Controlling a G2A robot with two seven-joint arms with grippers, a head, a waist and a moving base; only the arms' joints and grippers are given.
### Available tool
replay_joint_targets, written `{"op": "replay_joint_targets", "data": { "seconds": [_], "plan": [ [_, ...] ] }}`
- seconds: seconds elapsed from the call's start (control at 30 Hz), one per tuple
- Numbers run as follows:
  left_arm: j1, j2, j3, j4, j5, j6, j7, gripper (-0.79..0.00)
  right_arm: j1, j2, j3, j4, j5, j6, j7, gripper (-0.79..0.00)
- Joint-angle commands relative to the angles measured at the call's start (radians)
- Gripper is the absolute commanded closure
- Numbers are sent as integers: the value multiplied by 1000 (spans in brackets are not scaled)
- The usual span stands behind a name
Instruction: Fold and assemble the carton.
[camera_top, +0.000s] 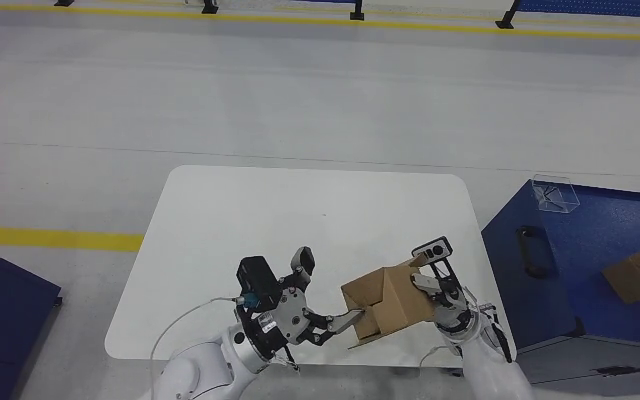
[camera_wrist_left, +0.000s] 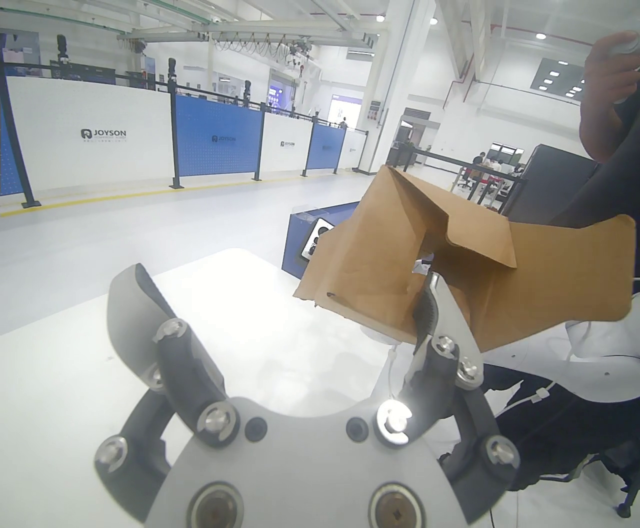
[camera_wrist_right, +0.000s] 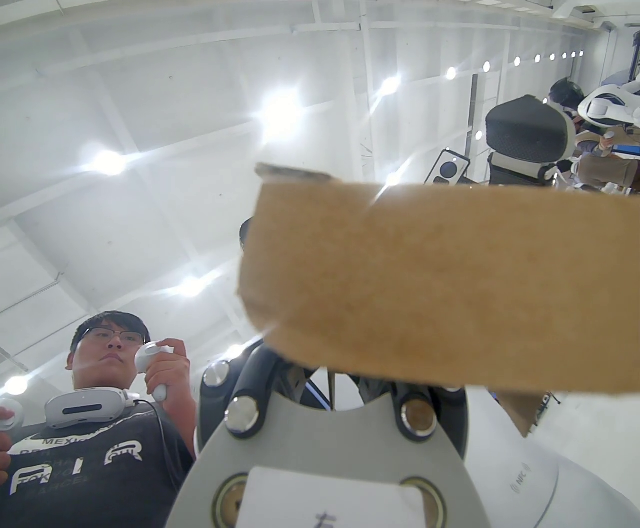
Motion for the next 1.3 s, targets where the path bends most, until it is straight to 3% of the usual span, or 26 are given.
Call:
{"op": "replay_joint_targets", "data": {
  "seconds": [0.0,0.2,0.47,0.67,1.07,1.27],
  "plan": [
    [7,0,-7,-4,1,0,3,-785,-1,0,4,-1,-1,-6,2,0],
    [31,1,-38,-24,-2,8,27,-785,-4,-1,23,-4,0,-37,-4,0],
    [118,5,-77,-101,4,-17,107,-785,-9,-6,46,-6,-38,-164,-33,0],
    [150,8,-47,-142,91,-47,47,-785,-12,-10,50,-7,-37,-199,-33,0],
    [157,-2,-32,-145,130,18,116,-785,-20,-16,68,-11,-33,-257,-53,0],
    [185,1,-31,-163,141,-44,121,-785,-23,-21,78,-14,-47,-319,-93,0]
  ]
}}
